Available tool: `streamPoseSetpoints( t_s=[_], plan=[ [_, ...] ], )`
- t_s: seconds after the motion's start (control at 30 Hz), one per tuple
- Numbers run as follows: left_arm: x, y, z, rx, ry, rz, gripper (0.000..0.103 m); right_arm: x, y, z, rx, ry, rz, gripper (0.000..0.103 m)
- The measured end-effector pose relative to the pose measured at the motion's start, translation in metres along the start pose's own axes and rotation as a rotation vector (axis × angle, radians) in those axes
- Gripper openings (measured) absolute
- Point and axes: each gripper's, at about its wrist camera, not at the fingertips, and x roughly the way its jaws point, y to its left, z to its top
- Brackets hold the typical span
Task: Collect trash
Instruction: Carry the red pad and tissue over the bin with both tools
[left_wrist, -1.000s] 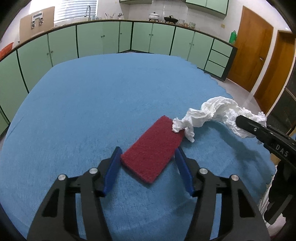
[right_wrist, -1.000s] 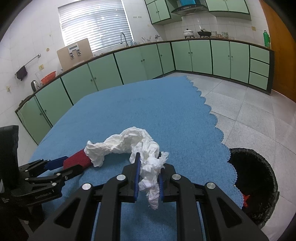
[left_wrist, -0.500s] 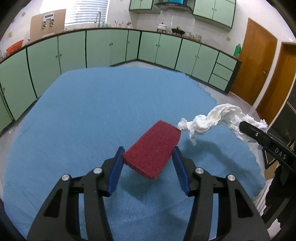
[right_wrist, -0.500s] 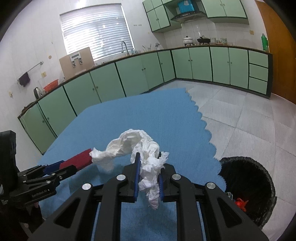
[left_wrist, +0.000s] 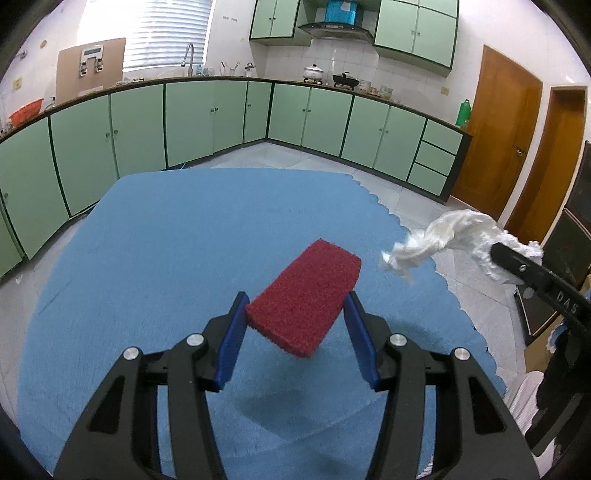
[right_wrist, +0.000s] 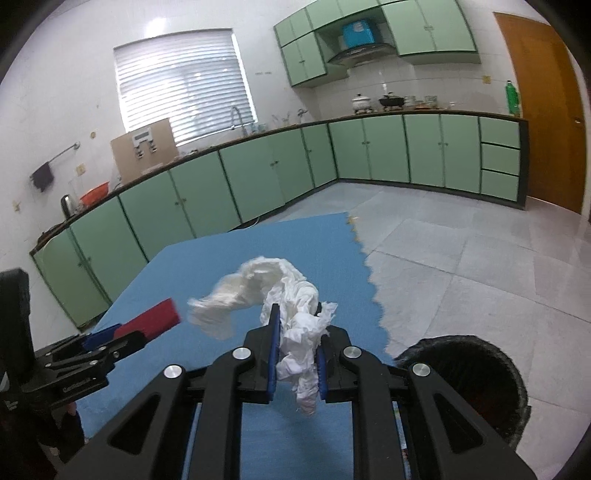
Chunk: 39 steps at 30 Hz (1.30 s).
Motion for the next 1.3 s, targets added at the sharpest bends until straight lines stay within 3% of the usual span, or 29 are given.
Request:
streamPoseSetpoints(
  t_s=[0.47,0.93,1.3],
  plan=[
    [0.007,-0.035,0.017,0.052,-0.015,-0.064,0.051,-0.017,-0.037,0.009,0.041,-0.035,-0.066,0.016],
    [0.043,-0.144,0.040,0.154,-0.024,-0.239,0.051,-0.053,-0.108,0.023,0.096,-0.074,-0.211,0.016],
    [0.091,-0.225,0.029,0.216,0.021,-0.305,0.051,-0.058,-0.174,0.006,0.159,-0.037,-0.309,0.016]
  ],
)
